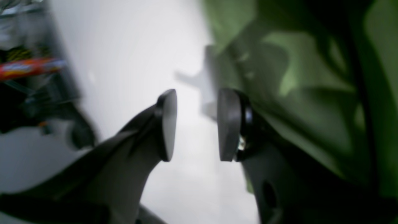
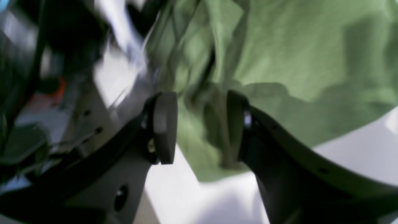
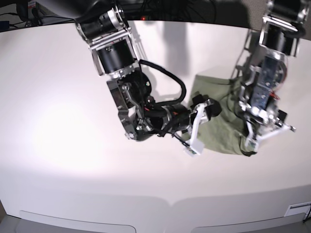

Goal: Fold the T-shirt properly

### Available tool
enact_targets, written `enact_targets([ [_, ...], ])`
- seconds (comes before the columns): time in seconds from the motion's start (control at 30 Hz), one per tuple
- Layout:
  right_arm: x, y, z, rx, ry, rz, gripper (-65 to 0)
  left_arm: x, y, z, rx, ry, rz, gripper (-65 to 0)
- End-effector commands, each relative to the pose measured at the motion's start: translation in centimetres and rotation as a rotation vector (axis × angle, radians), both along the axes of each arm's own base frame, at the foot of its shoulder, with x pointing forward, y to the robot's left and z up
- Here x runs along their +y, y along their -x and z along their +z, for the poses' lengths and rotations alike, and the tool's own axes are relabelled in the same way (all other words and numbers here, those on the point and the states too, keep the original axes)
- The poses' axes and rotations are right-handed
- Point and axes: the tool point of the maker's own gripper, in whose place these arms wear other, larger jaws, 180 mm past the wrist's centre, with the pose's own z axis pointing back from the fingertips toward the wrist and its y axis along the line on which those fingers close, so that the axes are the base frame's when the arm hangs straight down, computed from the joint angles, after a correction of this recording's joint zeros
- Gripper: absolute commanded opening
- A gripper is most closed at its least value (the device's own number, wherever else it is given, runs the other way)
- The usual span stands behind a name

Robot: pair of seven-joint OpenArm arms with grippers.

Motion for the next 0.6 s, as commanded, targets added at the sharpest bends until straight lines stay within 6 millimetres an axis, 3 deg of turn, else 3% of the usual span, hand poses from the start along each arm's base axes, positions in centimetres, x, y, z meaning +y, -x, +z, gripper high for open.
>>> enact_targets([
  [0.0,1.1,-0.5,2.1,-0.039,-0.052,0.023,-38.5,1.6,-1.7,2.7,-0.077,-0.037,0.023,-43.5],
  [0.07,2.0,0.3,2.6,-0.032,-0.077,0.055,-38.5,3.6,-1.6,3.5,-0.072,-0.034,0.076,-43.5],
  [0.17,2.5,0.7,2.9,-0.031,-0.097,0.067,-38.5,4.1,-0.9,2.6,-0.03,0.053,0.104,-43.5],
  [0.37,2.4,0.3,3.1,-0.038,-0.094,0.066,-38.5,2.7,0.1,-0.1,-0.048,0.2,0.029,-43.5],
  [0.57,2.0,-1.4,4.5,-0.076,-0.099,0.047,-38.5,0.9,2.3,-3.0,-0.008,0.25,0.005,-43.5],
])
